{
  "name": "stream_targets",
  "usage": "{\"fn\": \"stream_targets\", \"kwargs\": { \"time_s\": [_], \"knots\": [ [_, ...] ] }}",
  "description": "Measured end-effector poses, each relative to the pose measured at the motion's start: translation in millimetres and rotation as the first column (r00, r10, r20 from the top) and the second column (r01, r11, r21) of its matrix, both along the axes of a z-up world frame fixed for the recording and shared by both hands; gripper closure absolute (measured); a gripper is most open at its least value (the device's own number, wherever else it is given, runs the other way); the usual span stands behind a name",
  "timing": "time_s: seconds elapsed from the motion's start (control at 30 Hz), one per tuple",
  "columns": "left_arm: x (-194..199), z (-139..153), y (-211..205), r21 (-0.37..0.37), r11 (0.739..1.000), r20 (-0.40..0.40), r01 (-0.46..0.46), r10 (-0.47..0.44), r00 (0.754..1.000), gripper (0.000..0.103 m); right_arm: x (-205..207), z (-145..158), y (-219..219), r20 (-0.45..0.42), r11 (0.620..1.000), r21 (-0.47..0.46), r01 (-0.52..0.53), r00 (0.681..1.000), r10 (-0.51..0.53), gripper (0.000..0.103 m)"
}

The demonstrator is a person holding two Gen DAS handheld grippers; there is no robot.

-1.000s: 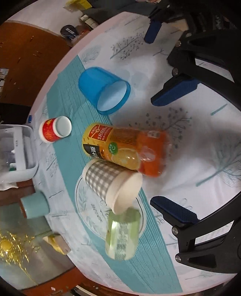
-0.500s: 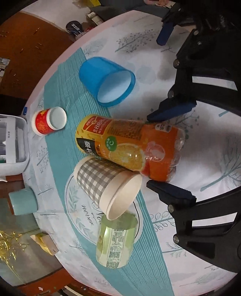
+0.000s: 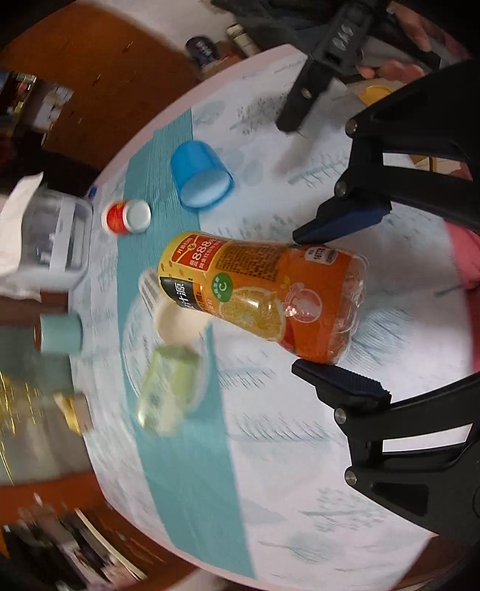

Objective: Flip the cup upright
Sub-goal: 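Close the left gripper on the orange cup's base and lift it, then bring the orange cup to the right gripper while the left gripper holds it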

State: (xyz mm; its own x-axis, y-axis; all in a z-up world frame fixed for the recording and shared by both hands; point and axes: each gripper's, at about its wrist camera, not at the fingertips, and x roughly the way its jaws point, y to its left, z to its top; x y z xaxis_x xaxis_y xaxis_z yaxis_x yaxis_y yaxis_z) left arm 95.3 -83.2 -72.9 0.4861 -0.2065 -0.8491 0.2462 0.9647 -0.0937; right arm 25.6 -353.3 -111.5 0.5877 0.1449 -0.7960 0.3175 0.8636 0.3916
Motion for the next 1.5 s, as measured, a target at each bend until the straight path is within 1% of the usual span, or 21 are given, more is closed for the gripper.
{"fn": "stream_targets", "kwargs": {
  "time_s": [0.07,0.1,0.17,0.23,0.3,0.4,0.47,0.53,0.63,0.73,0.87,1.0,1.1,1.23,1.33,1.37,1.43,1.5],
  "knots": [
    [-8.6,-4.9,11.0,0.008,0.998,-0.024,-0.061,0.061,0.998,0.042,-4.9,5.3,8.6,0.018,0.999,0.028,-0.025,1.0,0.024,0.0],
    [-14.6,-7.8,18.0,-0.001,0.994,-0.045,-0.106,0.106,0.993,0.042,-7.2,6.8,13.6,0.02,0.999,0.042,-0.035,0.999,0.034,0.0],
    [-24.5,-13.7,26.4,-0.037,0.988,-0.072,-0.149,0.146,0.987,0.042,-11.9,7.9,22.6,0.023,0.996,0.066,-0.056,0.998,0.054,0.0],
    [-33.8,-19.4,30.7,-0.059,0.984,-0.093,-0.166,0.16,0.983,0.042,-14.3,7.9,30.3,0.022,0.993,0.095,-0.076,0.997,0.075,0.0],
    [-43.3,-22.8,32.6,-0.053,0.98,-0.097,-0.19,0.185,0.978,0.042,-18.5,6.7,36.3,0.021,0.985,0.147,-0.093,0.996,0.09,0.0],
    [-54.2,-25.4,28.9,-0.038,0.976,-0.099,-0.215,0.21,0.973,0.042,-21.6,4.7,42.7,0.003,0.977,0.183,-0.109,0.994,0.11,0.0],
    [-59.7,-30.0,26.2,-0.038,0.972,-0.13,-0.233,0.226,0.965,0.042,-21.7,2.8,42.2,-0.008,0.974,0.194,-0.118,0.993,0.122,0.0],
    [-58.2,-38.6,19.2,-0.052,0.97,-0.175,-0.236,0.224,0.959,0.041,-20.1,1.3,40.1,-0.021,0.969,0.214,-0.12,0.992,0.128,0.0],
    [-59.3,-47.9,11.1,-0.112,0.969,-0.229,-0.219,0.189,0.955,0.042,-18.8,0.8,37.2,-0.03,0.963,0.242,-0.118,0.991,0.129,0.0],
    [-60.6,-53.9,5.7,-0.145,0.964,-0.261,-0.221,0.178,0.949,0.042,-17.3,1.9,33.2,-0.029,0.959,0.261,-0.115,0.992,0.126,0.0],
    [-59.4,-58.1,-1.1,-0.15,0.965,-0.266,-0.217,0.172,0.949,0.04,-19.0,4.0,32.4,-0.029,0.962,0.255,-0.099,0.994,0.11,0.0],
    [-58.4,-61.0,-1.3,-0.146,0.968,-0.301,-0.203,0.152,0.941,0.039,-19.4,3.3,35.8,-0.034,0.956,0.275,-0.1,0.993,0.113,0.0],
    [-61.9,-55.1,0.7,-0.123,0.974,-0.291,-0.189,0.147,0.945,0.038,-19.5,3.8,41.0,-0.034,0.956,0.272,-0.11,0.992,0.124,0.0],
    [-68.1,-43.1,6.3,-0.173,0.973,-0.278,-0.15,0.098,0.956,0.038,-13.8,-0.3,50.6,-0.04,0.951,0.286,-0.12,0.99,0.137,0.0],
    [-73.1,-31.3,12.4,-0.191,0.974,-0.255,-0.118,0.067,0.965,0.038,-6.6,-8.3,59.0,-0.062,0.945,0.3,-0.131,0.986,0.156,0.0],
    [-74.9,-26.8,15.5,-0.194,0.974,-0.243,-0.119,0.07,0.968,0.038,-4.1,-11.5,62.4,-0.07,0.944,0.302,-0.134,0.984,0.162,0.0],
    [-78.2,-15.4,24.8,-0.18,0.971,-0.204,-0.155,0.117,0.972,0.038,0.3,-16.9,68.9,-0.079,0.944,0.3,-0.138,0.983,0.168,0.0],
    [-80.9,-3.2,34.6,-0.16,0.969,-0.137,-0.189,0.167,0.976,0.038,6.2,-21.8,74.1,-0.092,0.949,0.284,-0.137,0.981,0.169,0.0]
  ]
}}
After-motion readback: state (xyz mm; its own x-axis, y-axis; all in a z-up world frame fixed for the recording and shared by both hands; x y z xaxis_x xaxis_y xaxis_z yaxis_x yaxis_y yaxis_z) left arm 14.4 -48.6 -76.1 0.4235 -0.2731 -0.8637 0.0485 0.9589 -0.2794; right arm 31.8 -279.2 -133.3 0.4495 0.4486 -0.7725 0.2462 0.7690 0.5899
